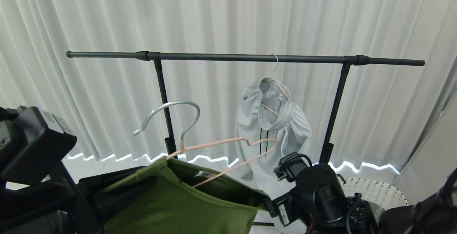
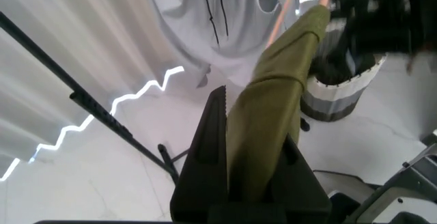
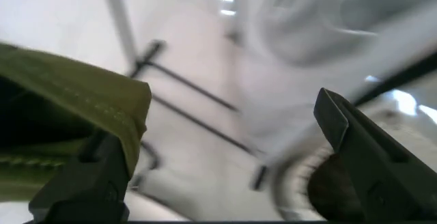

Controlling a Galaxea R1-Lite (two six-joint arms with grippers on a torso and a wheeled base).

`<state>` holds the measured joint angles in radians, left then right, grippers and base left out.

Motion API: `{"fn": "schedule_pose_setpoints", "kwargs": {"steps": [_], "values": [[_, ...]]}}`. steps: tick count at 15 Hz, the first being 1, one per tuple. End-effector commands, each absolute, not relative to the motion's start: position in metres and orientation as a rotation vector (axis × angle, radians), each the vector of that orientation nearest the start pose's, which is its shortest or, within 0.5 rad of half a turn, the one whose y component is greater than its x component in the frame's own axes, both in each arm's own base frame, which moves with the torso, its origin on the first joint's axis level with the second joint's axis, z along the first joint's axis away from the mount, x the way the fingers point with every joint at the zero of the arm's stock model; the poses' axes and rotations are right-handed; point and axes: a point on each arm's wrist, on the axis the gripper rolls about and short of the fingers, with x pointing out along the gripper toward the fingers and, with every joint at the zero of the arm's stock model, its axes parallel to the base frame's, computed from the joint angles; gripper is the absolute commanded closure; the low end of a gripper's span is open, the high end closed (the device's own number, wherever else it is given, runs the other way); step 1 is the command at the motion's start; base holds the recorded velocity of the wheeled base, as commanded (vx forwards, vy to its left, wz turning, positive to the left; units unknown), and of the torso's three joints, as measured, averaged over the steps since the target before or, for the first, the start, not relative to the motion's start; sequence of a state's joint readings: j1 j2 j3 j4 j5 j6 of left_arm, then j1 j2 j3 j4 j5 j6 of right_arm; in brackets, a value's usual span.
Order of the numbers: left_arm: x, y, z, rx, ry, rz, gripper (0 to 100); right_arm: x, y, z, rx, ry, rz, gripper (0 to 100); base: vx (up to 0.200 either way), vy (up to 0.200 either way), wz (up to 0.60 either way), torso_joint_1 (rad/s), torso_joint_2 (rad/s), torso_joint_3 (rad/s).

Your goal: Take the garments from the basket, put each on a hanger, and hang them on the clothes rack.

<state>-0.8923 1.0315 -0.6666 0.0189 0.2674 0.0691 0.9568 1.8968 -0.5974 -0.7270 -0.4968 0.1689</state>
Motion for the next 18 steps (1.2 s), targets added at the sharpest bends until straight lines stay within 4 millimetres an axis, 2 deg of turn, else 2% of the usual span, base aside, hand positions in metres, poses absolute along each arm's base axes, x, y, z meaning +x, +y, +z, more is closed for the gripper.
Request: {"fn": "schedule_pose_setpoints", "kwargs": {"steps": [1, 4, 7, 9, 12, 14, 15, 18], "values": [[0.084, -0.096, 0.223, 0.287, 0.315, -0.637, 100, 0.211, 0.198, 0.096, -0.234, 0.427, 0.239, 0, 0.000, 0.000, 0.00, 0.000, 0.00, 0.000], [0.081, -0.096, 0.210, 0.313, 0.351, -0.651, 100, 0.223, 0.182, 0.109, -0.200, 0.374, 0.180, 0, 0.000, 0.000, 0.00, 0.000, 0.00, 0.000], [0.079, -0.094, 0.189, 0.362, 0.417, -0.648, 100, 0.214, 0.178, 0.125, -0.176, 0.330, 0.193, 0, 0.000, 0.000, 0.00, 0.000, 0.00, 0.000], [0.083, -0.097, 0.185, 0.365, 0.442, -0.635, 100, 0.200, 0.181, 0.132, -0.177, 0.307, 0.250, 0, 0.000, 0.000, 0.00, 0.000, 0.00, 0.000], [0.086, -0.096, 0.190, 0.306, 0.444, -0.604, 100, 0.168, 0.189, 0.133, -0.185, 0.309, 0.427, 0, 0.000, 0.000, 0.00, 0.000, 0.00, 0.000], [0.087, -0.093, 0.191, 0.292, 0.445, -0.578, 100, 0.133, 0.197, 0.149, -0.136, 0.286, 0.768, 0, 0.000, 0.000, 0.00, 0.000, 0.00, 0.000], [0.087, -0.093, 0.192, 0.287, 0.437, -0.582, 100, 0.126, 0.196, 0.155, -0.130, 0.283, 0.870, 0, 0.000, 0.000, 0.00, 0.000, 0.00, 0.000], [0.082, -0.096, 0.194, 0.291, 0.425, -0.628, 100, 0.121, 0.192, 0.159, -0.229, 0.296, 0.966, 0, 0.000, 0.000, 0.00, 0.000, 0.00, 0.000]]}}
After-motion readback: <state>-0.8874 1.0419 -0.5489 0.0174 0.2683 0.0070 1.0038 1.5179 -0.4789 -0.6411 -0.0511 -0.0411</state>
